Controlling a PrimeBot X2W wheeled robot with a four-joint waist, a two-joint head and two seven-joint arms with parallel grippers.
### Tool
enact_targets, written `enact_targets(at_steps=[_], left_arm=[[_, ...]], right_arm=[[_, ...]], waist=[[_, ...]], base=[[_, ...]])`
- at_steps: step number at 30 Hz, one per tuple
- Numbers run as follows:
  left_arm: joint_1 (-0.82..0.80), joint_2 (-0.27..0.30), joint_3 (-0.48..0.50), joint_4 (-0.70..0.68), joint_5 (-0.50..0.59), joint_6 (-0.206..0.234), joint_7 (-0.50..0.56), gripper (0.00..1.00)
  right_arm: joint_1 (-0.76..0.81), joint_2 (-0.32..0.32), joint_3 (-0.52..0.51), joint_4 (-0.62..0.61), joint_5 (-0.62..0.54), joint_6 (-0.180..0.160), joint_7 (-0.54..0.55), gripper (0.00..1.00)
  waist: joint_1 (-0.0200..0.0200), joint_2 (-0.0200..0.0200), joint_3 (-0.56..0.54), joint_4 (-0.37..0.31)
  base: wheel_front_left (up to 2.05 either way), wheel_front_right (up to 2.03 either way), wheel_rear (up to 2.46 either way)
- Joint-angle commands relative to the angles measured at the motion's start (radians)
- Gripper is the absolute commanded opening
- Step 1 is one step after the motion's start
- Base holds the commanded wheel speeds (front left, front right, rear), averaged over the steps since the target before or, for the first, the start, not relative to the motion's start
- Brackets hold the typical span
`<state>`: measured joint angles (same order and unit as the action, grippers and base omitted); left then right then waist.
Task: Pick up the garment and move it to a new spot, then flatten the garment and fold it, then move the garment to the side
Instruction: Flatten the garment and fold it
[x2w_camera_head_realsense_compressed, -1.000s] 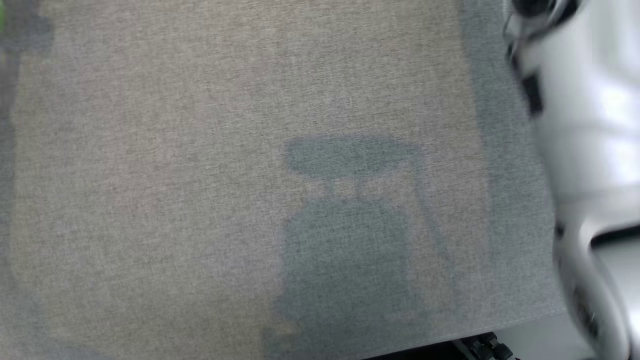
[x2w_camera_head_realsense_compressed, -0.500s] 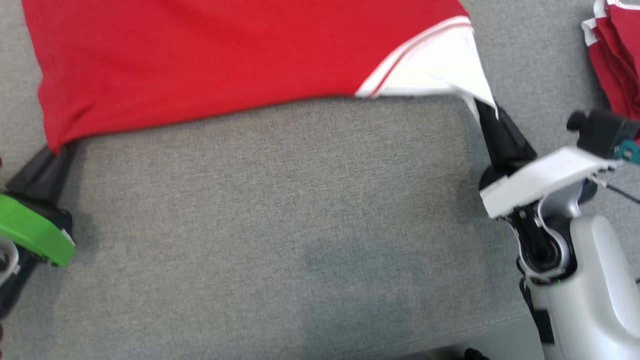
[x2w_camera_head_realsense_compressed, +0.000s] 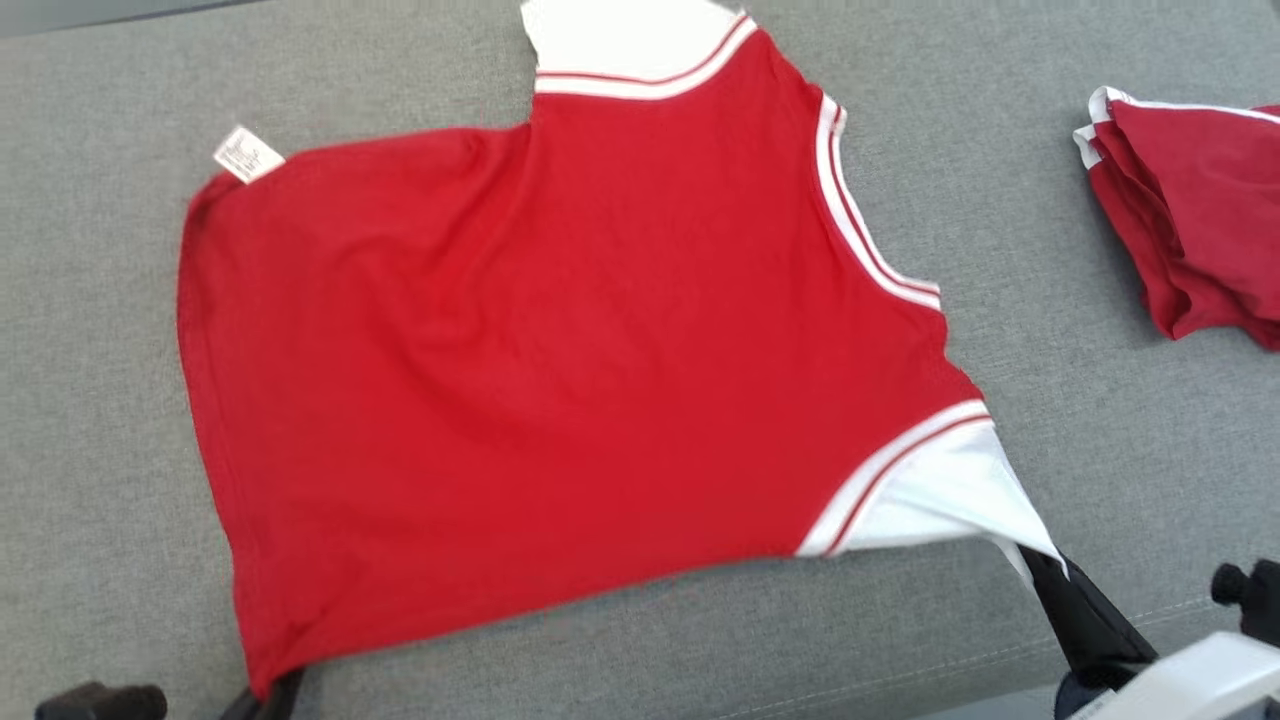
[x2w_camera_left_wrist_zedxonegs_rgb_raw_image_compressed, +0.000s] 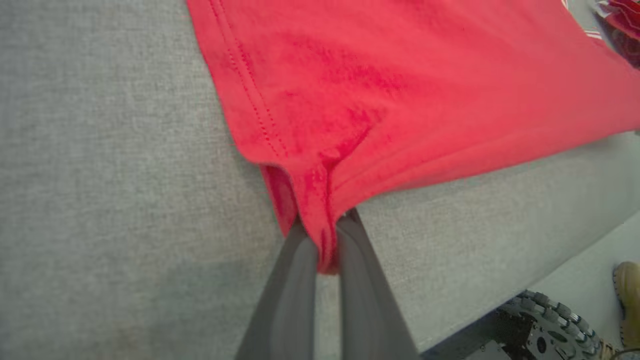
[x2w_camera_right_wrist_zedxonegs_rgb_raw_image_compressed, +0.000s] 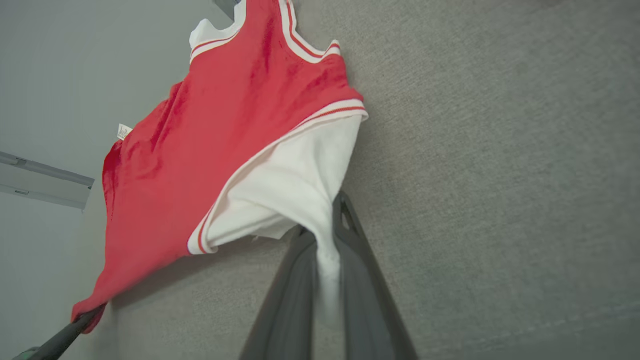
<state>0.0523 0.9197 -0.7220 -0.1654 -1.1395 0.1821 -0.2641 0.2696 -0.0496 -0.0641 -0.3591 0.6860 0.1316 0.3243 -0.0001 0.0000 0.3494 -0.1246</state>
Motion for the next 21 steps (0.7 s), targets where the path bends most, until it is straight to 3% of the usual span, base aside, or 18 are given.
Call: enact_targets(at_steps=[1,5,10,15,21], left_arm=[[0.06,0.02,0.009,-0.034,-0.017,0.033,0.001,0.0],[0.133,0.061,0.034,-0.138,-0.037,0.079,0.002,0.0],[0.144,0.124,0.074,-0.245,-0.095,0.122,0.044,0.0],[0.076,0.215,0.12,-0.336,-0.124,0.138,0.137,0.0],[0.0,0.241,0.154,-0.35,-0.189,0.107,0.233,0.0]], right_arm=[[0.039,-0.004,-0.02,-0.029,0.027,-0.002,0.006,0.0],[0.096,-0.004,-0.048,-0.077,0.057,-0.002,0.016,0.0],[0.001,-0.005,-0.026,-0.058,0.059,-0.002,0.051,0.0],[-0.161,-0.006,-0.005,0.015,0.037,-0.002,0.093,0.0],[-0.322,-0.006,0.02,0.109,0.01,-0.001,0.119,0.0]], waist=[[0.0001,0.0,-0.016,0.0],[0.0001,0.0,-0.016,0.002],[0.0001,0.0,-0.007,-0.01],[0.0001,0.0,0.003,-0.007],[0.0001,0.0,0.017,-0.004]], base=[[0.0,0.0,0.0],[0.0,0.0,0.0],[0.0,0.0,0.0],[0.0,0.0,0.0],[0.0,0.0,0.0]])
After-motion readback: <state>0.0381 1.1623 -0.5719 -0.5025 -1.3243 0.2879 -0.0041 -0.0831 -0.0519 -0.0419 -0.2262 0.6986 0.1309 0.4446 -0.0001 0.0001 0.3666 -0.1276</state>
